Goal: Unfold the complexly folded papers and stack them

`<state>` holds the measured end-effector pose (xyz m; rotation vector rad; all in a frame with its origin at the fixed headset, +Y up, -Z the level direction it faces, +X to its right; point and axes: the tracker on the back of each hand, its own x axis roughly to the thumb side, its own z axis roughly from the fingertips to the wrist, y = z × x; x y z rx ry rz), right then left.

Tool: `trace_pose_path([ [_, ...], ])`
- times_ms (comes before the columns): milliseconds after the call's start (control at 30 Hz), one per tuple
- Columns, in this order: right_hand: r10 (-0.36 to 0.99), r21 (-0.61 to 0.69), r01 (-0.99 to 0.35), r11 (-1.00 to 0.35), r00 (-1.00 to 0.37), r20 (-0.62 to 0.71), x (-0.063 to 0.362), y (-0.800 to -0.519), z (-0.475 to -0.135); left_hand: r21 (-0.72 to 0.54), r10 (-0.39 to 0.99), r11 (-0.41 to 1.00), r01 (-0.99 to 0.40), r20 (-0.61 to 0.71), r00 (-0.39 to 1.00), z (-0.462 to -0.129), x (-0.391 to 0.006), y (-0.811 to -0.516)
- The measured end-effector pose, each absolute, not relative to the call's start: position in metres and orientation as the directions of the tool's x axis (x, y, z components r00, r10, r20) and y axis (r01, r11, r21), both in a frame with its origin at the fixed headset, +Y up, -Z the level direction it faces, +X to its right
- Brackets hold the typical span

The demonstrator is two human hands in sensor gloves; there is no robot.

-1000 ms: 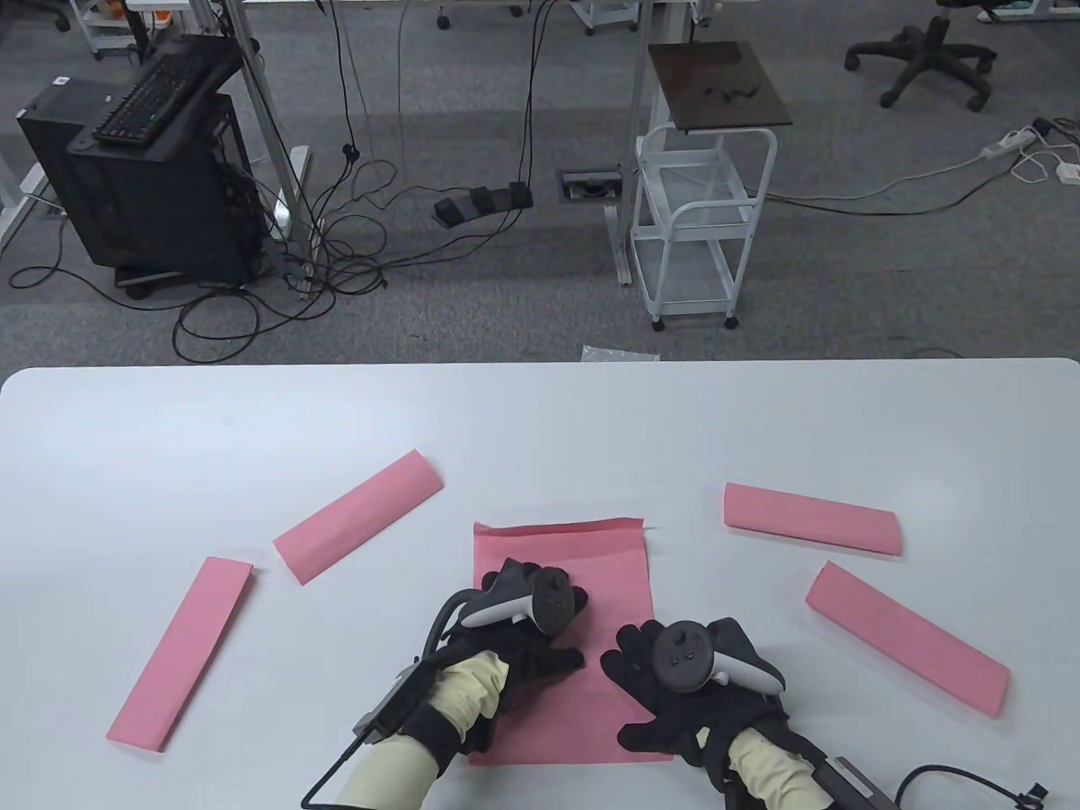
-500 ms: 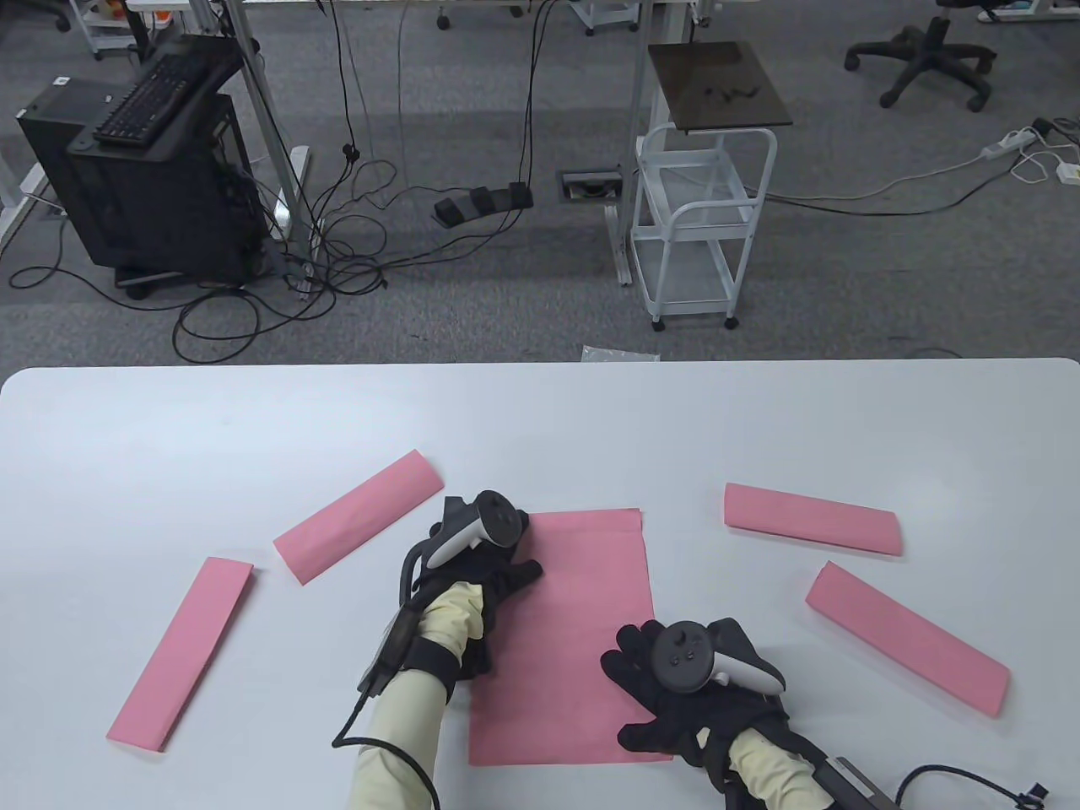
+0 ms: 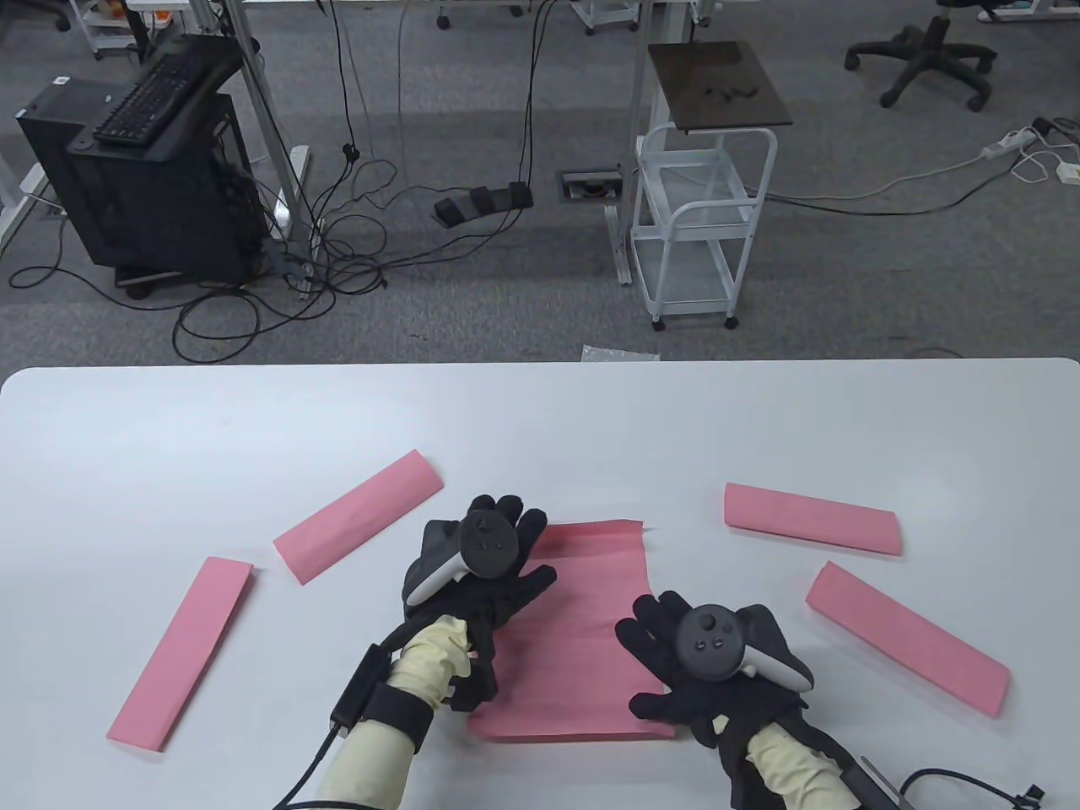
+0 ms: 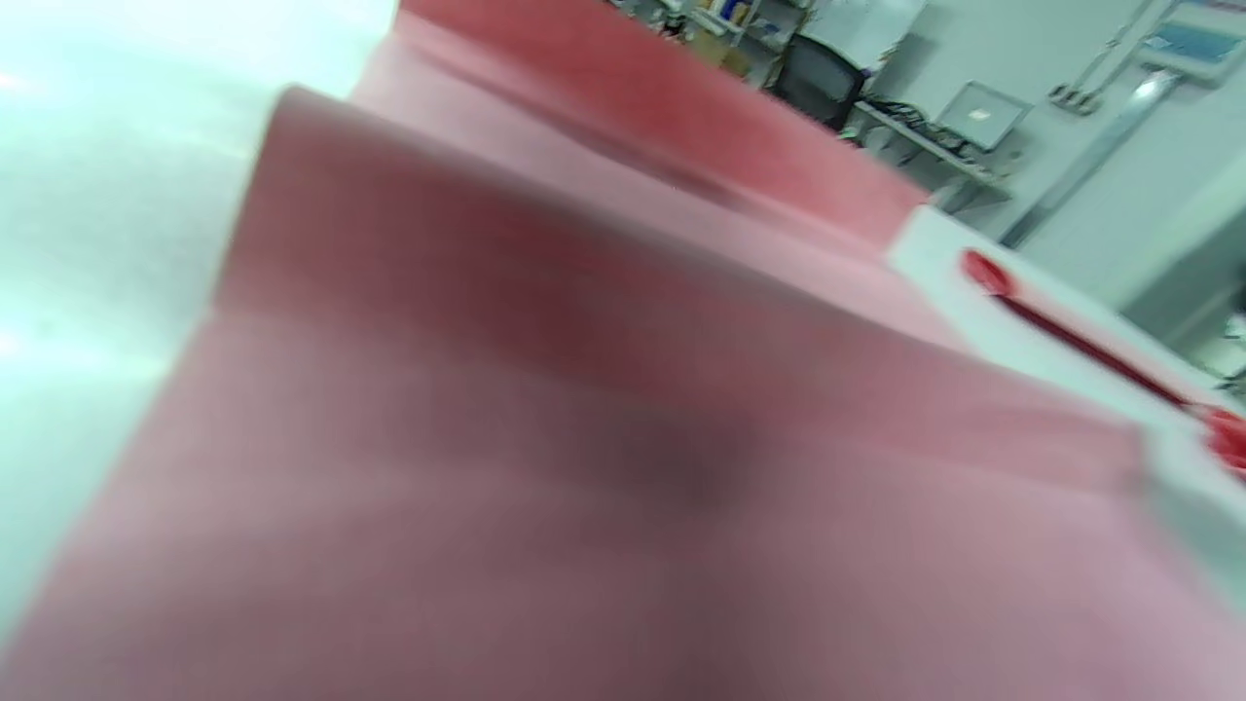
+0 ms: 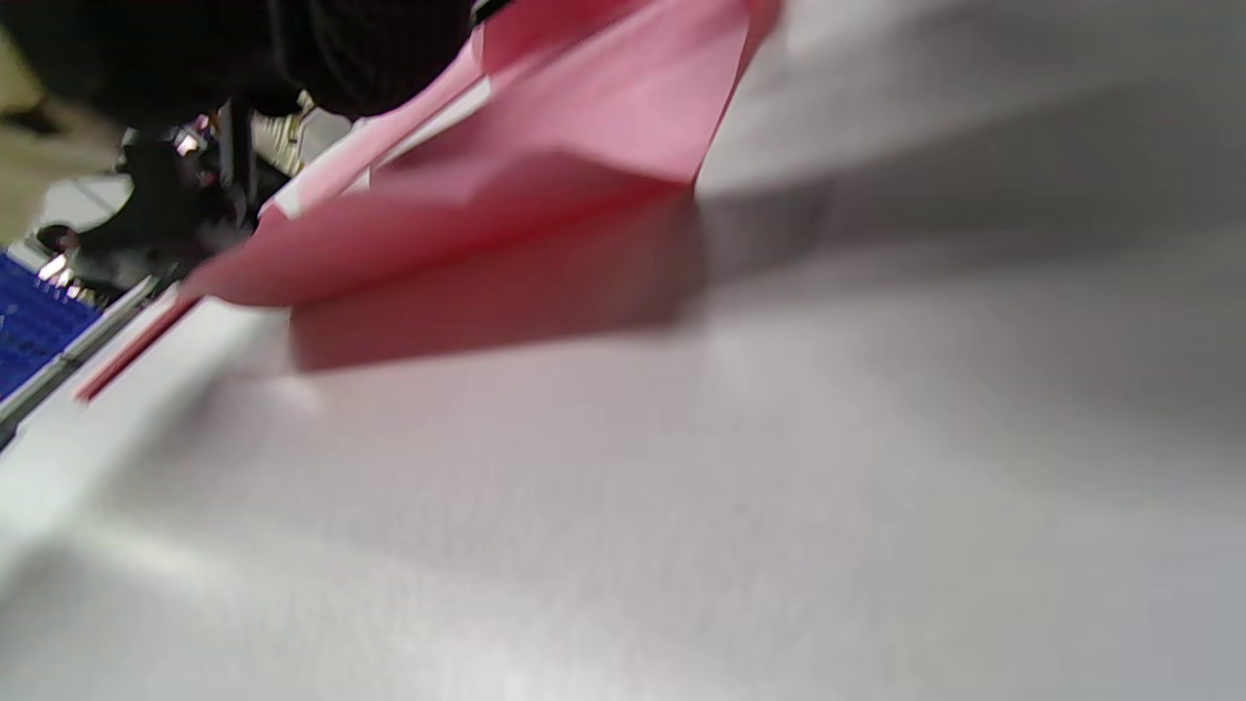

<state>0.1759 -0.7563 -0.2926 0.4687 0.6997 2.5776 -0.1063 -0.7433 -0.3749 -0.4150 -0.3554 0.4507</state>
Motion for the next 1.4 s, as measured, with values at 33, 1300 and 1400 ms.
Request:
trace_pose_path([
  [33, 0.482, 0.521, -0.331, -0.787, -0.857, 0.183, 0.183, -0.752, -0.293, -0.454, 0.489, 0.820, -0.348, 0.243, 0.838, -0.367, -0.106, -0.740],
  [1300, 0.257, 0.225, -0.426, -0.876, -0.809, -0.529, 0.380, -0.758, -0.318, -0.399, 0.415, 0.866, -0.302, 0.237, 0.878, -0.258, -0.116, -0.745],
  [1400, 0.333, 0.194, -0.450, -0.872, -0.834, -0.439, 0.363, -0.737, -0.317, -0.387, 0.426, 0.867, -0.314, 0.250, 0.869, -0.259, -0.115, -0.745],
])
